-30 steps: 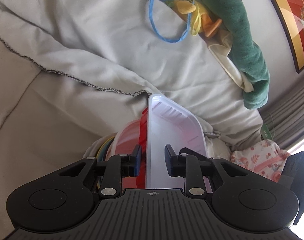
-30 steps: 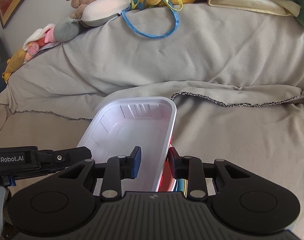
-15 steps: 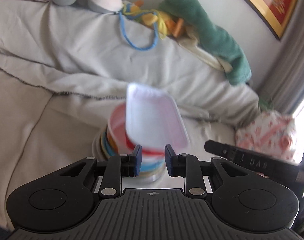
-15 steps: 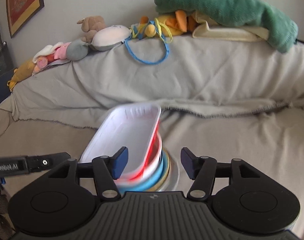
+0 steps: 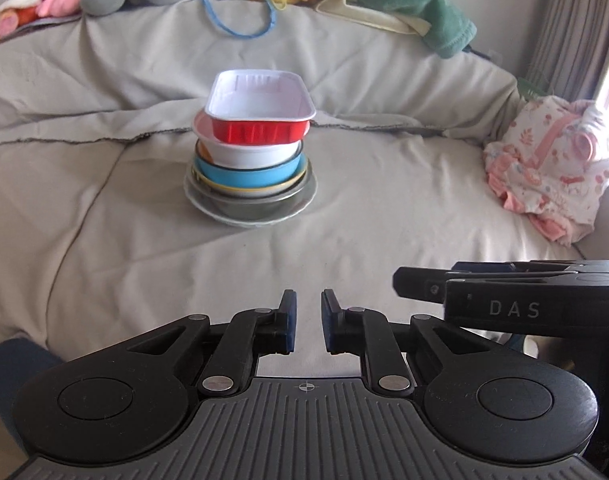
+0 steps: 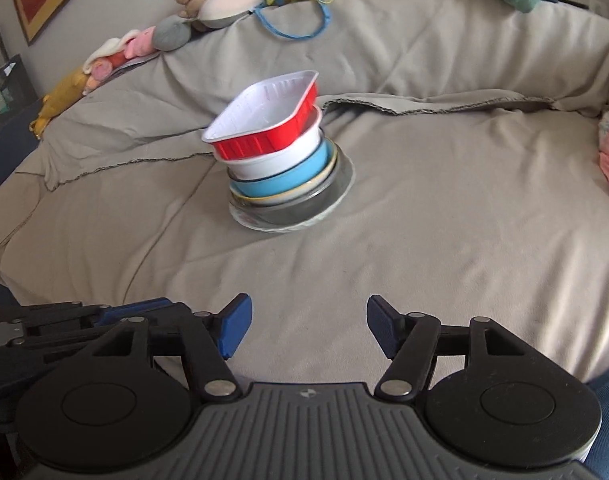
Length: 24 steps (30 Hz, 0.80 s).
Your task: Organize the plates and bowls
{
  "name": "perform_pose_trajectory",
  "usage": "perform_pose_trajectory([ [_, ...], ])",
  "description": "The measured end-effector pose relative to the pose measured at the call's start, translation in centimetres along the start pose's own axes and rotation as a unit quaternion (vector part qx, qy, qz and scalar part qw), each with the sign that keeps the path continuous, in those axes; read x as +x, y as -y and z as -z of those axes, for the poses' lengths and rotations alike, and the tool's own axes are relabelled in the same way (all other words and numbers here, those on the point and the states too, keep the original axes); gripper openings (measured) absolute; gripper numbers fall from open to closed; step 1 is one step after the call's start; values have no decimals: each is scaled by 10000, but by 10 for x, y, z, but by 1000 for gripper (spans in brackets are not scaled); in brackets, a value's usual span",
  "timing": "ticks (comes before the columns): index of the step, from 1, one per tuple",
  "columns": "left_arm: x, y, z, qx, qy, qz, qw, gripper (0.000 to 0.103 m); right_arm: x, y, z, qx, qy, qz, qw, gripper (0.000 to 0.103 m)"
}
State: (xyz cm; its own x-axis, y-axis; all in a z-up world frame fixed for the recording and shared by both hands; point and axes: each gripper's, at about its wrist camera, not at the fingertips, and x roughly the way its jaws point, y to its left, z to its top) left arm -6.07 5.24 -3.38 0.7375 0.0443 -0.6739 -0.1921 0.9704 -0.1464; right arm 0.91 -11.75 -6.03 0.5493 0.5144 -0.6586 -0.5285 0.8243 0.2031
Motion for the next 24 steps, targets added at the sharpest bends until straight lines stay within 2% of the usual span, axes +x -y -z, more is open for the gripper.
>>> perform_pose_trajectory([
  [7, -1, 0, 2, -9, -18, 28, 10000, 17, 0, -8, 11, -168, 6, -25, 9999, 65],
  [24, -4, -3, 1, -115, 11, -41, 9999, 17, -1, -8, 12, -199, 12, -24, 9998, 66],
])
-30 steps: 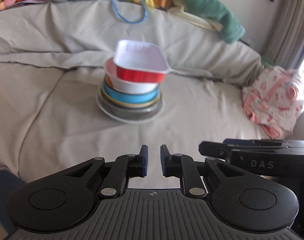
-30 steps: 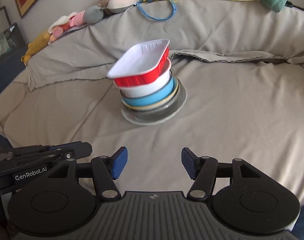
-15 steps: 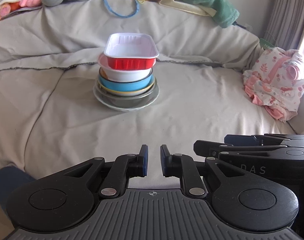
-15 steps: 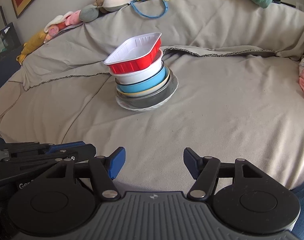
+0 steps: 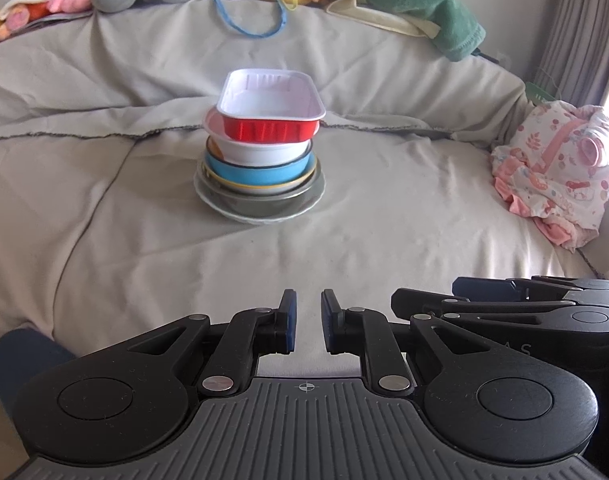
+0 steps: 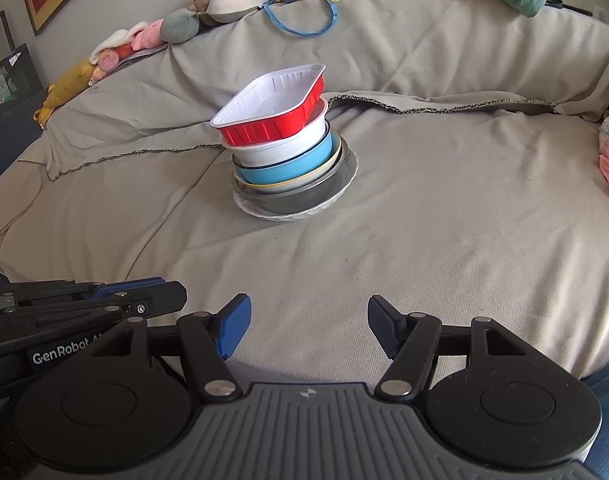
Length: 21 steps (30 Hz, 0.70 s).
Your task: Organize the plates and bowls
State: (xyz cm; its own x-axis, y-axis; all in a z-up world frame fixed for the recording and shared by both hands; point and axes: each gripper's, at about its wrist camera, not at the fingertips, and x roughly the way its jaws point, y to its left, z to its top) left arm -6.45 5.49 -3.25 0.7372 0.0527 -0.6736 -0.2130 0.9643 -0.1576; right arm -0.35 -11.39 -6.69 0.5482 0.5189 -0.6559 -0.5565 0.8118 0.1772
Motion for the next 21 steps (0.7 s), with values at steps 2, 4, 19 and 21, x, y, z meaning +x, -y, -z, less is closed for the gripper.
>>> perform_pose_trajectory([
  [2, 0, 0, 0, -1, 1, 12, 10000, 17, 0, -1, 0, -21, 11, -2, 10000, 66],
  [4, 0, 0, 0, -10, -3, 20, 10000, 17, 0, -2, 1, -26, 19, -3, 10000, 66],
  [19, -2, 1, 1, 7, 2, 42, 10000, 17, 0, -3, 1, -13, 8, -12, 10000, 66],
  [21, -2, 2, 1, 15, 1, 39, 10000, 17, 0, -3, 1, -14, 5, -13, 10000, 66],
])
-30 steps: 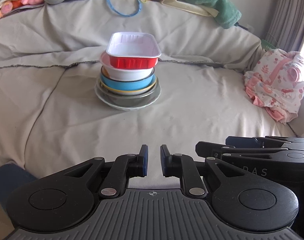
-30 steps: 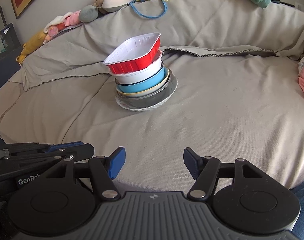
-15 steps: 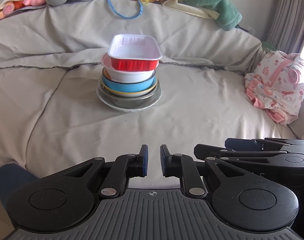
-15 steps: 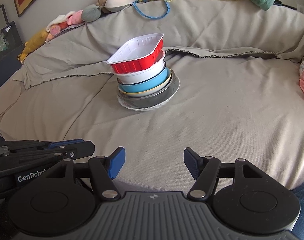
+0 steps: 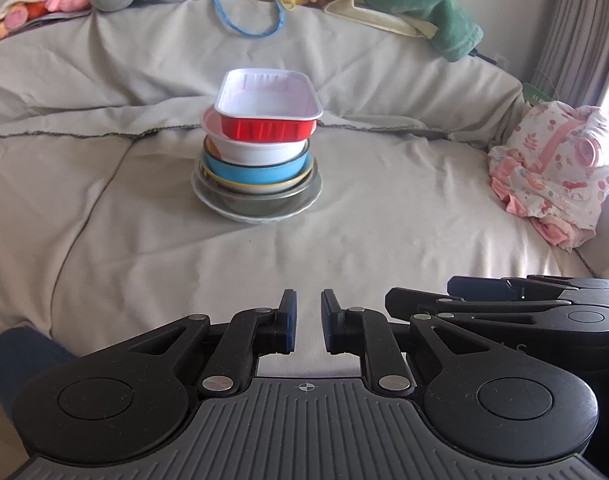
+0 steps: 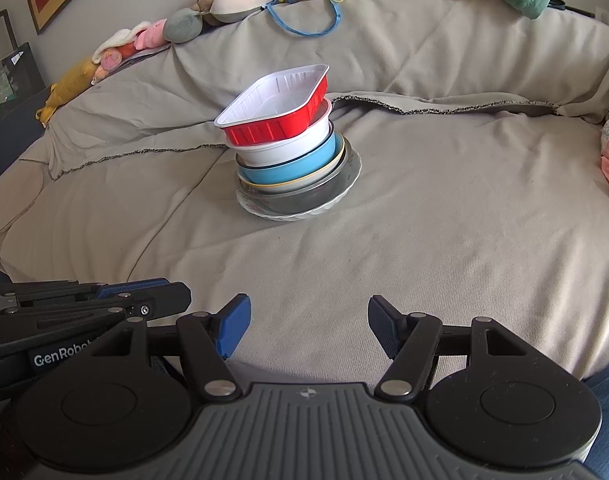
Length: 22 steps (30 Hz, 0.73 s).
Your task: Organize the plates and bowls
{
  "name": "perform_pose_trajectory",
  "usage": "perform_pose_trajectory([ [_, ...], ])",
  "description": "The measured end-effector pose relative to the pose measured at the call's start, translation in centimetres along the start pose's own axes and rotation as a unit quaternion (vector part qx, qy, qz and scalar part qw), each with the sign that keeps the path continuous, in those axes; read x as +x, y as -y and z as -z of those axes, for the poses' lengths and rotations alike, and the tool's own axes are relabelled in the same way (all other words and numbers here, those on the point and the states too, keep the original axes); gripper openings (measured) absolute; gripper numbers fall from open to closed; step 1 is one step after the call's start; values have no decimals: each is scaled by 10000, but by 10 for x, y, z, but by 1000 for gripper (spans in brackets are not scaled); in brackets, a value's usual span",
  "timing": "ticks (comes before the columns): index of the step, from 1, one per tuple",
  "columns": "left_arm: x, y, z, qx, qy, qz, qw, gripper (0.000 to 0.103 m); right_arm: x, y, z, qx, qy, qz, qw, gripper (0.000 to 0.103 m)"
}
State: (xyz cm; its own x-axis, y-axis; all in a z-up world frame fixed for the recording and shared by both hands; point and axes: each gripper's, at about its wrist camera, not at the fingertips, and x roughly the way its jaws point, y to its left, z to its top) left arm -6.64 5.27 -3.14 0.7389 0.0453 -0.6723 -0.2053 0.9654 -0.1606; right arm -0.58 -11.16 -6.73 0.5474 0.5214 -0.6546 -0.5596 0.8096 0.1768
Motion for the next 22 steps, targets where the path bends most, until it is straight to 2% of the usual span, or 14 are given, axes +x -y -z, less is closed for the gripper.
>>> perform_pose_trajectory([
  [16, 3, 6, -1, 136, -63, -114, 9998, 17, -1, 2, 1, 0, 31, -116, 9999, 66],
  [22, 20, 2, -14, 166, -92, -253, 9995, 19, 15, 12, -13, 107, 0, -267, 9996, 66],
])
